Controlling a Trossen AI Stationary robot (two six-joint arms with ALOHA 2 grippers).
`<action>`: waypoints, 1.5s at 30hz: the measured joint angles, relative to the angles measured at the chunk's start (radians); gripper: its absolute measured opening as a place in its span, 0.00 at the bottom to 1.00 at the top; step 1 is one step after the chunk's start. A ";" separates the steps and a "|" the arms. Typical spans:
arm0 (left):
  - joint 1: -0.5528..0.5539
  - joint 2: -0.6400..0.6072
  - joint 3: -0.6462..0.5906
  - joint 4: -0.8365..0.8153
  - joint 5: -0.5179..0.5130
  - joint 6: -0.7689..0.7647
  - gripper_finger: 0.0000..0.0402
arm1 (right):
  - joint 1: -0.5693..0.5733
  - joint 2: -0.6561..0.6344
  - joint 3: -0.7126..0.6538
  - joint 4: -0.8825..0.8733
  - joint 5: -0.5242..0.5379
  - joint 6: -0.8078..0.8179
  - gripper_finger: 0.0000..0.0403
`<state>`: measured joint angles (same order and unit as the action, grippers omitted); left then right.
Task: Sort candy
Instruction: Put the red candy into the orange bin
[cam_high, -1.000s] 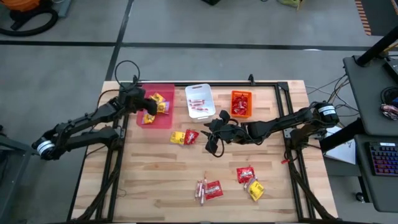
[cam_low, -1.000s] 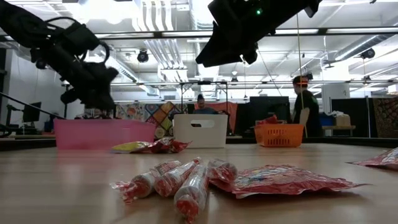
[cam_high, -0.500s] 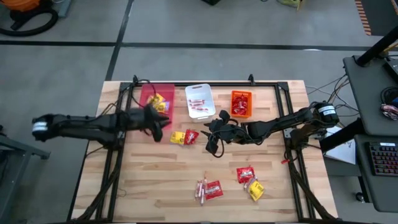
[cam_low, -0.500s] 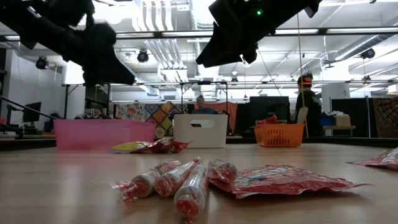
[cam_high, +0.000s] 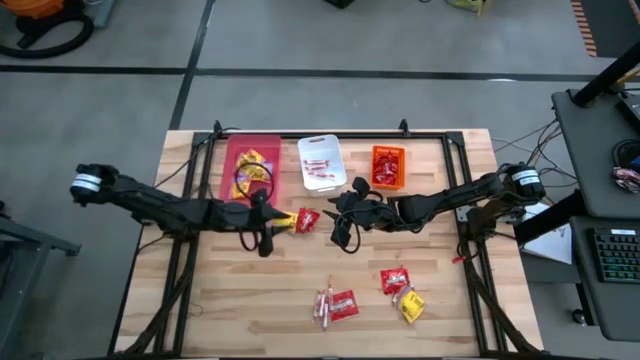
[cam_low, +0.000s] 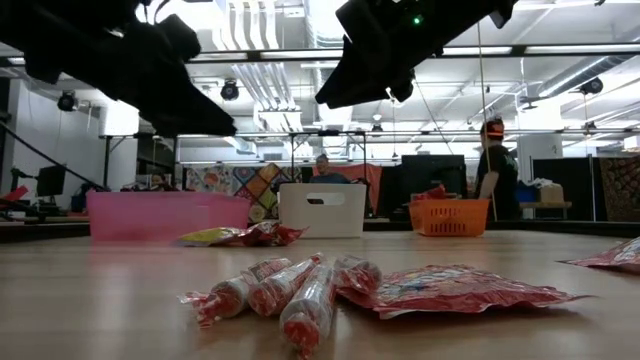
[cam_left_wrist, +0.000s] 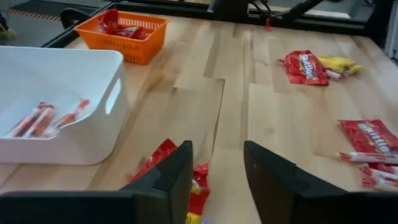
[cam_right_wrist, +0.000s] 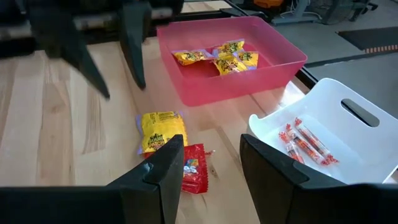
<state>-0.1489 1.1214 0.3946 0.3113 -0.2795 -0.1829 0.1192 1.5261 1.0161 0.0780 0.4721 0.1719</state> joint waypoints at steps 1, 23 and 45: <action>0.000 0.035 0.000 0.036 0.000 0.008 0.35 | 0.000 0.000 0.000 0.000 0.000 0.000 0.37; 0.002 0.562 0.169 0.139 -0.167 0.078 0.52 | 0.000 0.000 0.000 -0.023 0.000 0.004 0.37; 0.026 0.621 0.184 0.115 -0.183 -0.040 0.16 | 0.000 0.000 -0.002 -0.023 0.000 0.012 0.37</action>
<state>-0.1226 1.7420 0.5789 0.4259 -0.4622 -0.2226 0.1190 1.5261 1.0142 0.0555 0.4720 0.1837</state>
